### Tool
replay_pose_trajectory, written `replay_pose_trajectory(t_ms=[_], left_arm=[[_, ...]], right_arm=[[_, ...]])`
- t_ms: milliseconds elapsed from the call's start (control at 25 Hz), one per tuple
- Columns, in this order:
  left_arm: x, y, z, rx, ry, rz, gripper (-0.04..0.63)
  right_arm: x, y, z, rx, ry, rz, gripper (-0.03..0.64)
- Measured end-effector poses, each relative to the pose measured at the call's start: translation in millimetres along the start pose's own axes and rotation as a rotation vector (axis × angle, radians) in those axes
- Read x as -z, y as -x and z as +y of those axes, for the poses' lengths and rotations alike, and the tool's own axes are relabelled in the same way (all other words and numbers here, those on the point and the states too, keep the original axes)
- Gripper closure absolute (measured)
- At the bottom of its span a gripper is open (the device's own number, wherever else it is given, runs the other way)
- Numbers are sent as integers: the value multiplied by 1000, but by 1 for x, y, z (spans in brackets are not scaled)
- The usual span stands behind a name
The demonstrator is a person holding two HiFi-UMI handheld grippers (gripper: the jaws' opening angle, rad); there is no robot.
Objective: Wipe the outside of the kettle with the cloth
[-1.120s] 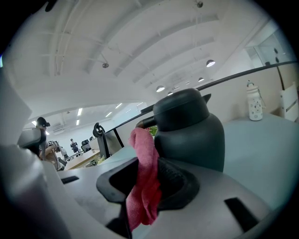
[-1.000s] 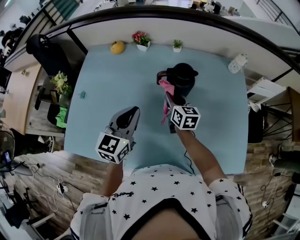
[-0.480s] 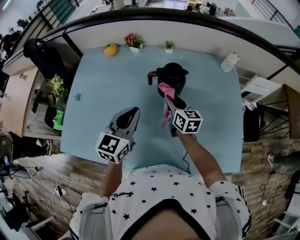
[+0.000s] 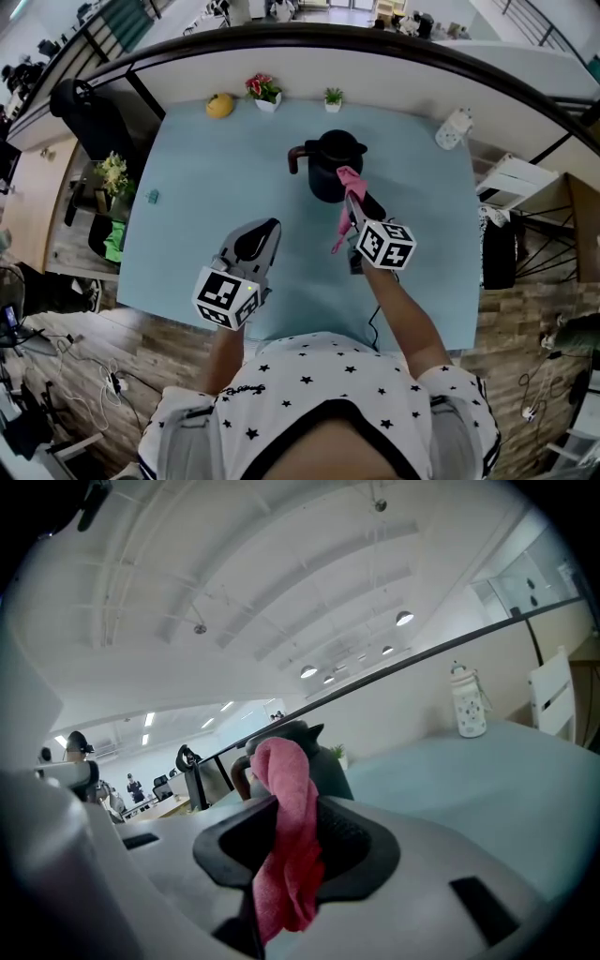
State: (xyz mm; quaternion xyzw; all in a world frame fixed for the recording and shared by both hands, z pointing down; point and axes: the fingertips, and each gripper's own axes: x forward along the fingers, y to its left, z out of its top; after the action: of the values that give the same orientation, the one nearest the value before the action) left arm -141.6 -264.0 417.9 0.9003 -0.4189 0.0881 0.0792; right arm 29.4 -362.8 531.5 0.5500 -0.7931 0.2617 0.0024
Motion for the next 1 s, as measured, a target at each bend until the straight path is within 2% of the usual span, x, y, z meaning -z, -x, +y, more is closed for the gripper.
replay_pose_trajectory(t_ms=[440, 840, 1000], left_arm=[[0, 7, 5, -31, -4, 4, 560], [-3, 7, 7, -19, -10, -4, 560], [-3, 8, 10, -11, -10, -6, 560]], right_arm=[[-11, -11, -39, 82, -23, -9, 495], [-16, 7, -39, 94, -21, -46, 495], [-22, 21, -17, 55, 11, -82, 495]])
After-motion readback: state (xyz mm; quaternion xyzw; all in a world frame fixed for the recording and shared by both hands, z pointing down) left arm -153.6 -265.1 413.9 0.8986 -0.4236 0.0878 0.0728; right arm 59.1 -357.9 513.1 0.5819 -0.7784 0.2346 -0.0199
